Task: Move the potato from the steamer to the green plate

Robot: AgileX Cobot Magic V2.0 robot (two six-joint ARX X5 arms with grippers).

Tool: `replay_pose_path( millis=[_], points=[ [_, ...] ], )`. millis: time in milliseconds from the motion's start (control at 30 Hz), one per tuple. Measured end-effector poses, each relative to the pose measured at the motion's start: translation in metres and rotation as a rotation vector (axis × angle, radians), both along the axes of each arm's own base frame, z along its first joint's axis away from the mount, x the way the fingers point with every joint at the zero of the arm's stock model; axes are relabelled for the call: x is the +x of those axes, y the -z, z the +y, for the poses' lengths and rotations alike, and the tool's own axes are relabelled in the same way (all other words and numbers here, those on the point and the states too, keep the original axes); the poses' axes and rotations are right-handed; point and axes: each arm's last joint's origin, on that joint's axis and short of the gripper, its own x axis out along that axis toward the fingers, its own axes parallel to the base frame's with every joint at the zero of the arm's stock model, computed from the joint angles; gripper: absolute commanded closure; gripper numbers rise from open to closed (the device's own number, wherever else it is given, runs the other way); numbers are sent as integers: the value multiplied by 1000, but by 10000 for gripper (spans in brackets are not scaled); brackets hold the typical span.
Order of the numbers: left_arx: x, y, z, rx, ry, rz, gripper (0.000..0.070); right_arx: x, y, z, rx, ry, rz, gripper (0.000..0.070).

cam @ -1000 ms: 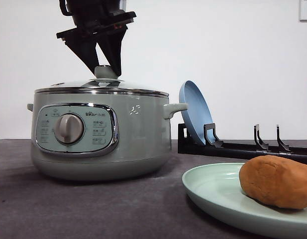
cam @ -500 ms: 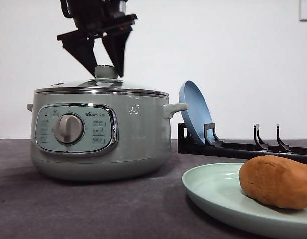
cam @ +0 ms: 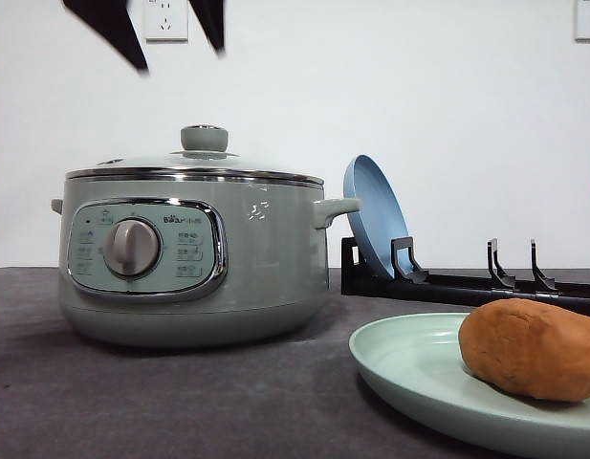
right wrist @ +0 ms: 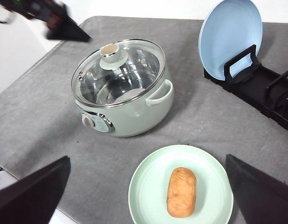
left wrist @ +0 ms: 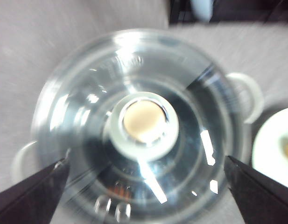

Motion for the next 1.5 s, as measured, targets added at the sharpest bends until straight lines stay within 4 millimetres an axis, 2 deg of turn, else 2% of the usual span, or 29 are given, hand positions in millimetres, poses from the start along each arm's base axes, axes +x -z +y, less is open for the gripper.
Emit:
replay_pose_path(
  millis=[300, 400, 500, 600, 867, 1000, 1100, 1500],
  points=[
    [-65, -41, 28, -54, 17, -62, 25, 0, 0, 0, 0, 0, 0, 10],
    [-97, -54, 41, -92, 36, -127, 25, 0, 0, 0, -1, 1, 0, 10],
    [-132, -58, 58, -123, 49, -181, 25, 0, 0, 0, -2, 3, -1, 10],
    [-158, -48, 74, -148, 54, -226, 25, 0, 0, 0, -8, 17, -4, 10],
    [-220, 2, 111, -210, 55, -338, 24, 0, 0, -1, -23, 16, -16, 11],
    [-249, 14, 128, -267, 40, -400, 24, 0, 0, -1, -25, 14, -17, 11],
    [-257, 17, 133, -293, 28, -413, 24, 0, 0, -1, -29, 12, -20, 12],
    [-259, 17, 131, -397, 51, -353, 25, -1, 0, 1, -11, -72, -15, 12]
  ],
)
